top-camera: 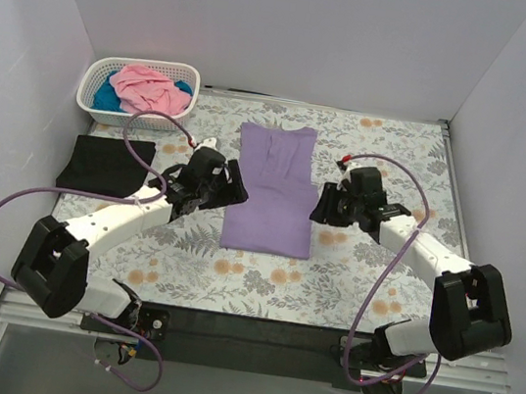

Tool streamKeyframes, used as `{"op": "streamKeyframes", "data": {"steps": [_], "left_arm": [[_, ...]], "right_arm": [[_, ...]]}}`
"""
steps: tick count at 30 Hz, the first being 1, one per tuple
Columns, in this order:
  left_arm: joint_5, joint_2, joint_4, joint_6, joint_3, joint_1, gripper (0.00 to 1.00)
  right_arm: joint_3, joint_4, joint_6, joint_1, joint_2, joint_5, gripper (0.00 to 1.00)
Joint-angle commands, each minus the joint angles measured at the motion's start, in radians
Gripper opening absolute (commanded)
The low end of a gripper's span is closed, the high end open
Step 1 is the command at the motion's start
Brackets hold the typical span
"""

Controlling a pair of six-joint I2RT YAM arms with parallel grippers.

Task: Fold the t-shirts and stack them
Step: Fold the tshirt

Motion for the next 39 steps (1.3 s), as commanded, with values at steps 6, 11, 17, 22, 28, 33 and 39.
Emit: {"op": "streamKeyframes", "data": {"steps": [6, 11, 17, 22, 28, 33, 39], "left_arm": [[-0.132, -0.048, -0.225, -0.056, -0.115, -0.111, 0.71], [-0.145, -0.014, -0.233, -0.082, -0.127, -0.164, 0.71], [-0.166, 0.029, -0.238, -0.089, -0.107, -0.195, 0.71], [-0.175, 0.043, -0.242, -0.093, -0.104, -0.204, 0.71], [-0.171, 0.056, -0.245, -0.095, -0.1, -0.209, 0.71], [-0.166, 0.076, -0.259, -0.096, -0.086, -0.211, 0.71], [-0.152, 0.112, -0.273, -0.098, -0.063, -0.211, 0.71]], "right_arm": [[-0.085, -0.199, 0.016, 0.226, -0.053, 0.224, 0.46], [-0.085, -0.204, 0.046, 0.283, 0.006, 0.289, 0.46], [-0.072, -0.212, 0.074, 0.341, 0.075, 0.344, 0.45], [-0.068, -0.252, 0.095, 0.377, 0.117, 0.407, 0.43], [-0.045, -0.322, 0.115, 0.424, 0.174, 0.473, 0.4], [-0.045, -0.333, 0.123, 0.444, 0.194, 0.473, 0.31], [-0.043, -0.338, 0.118, 0.449, 0.201, 0.476, 0.13]]}}
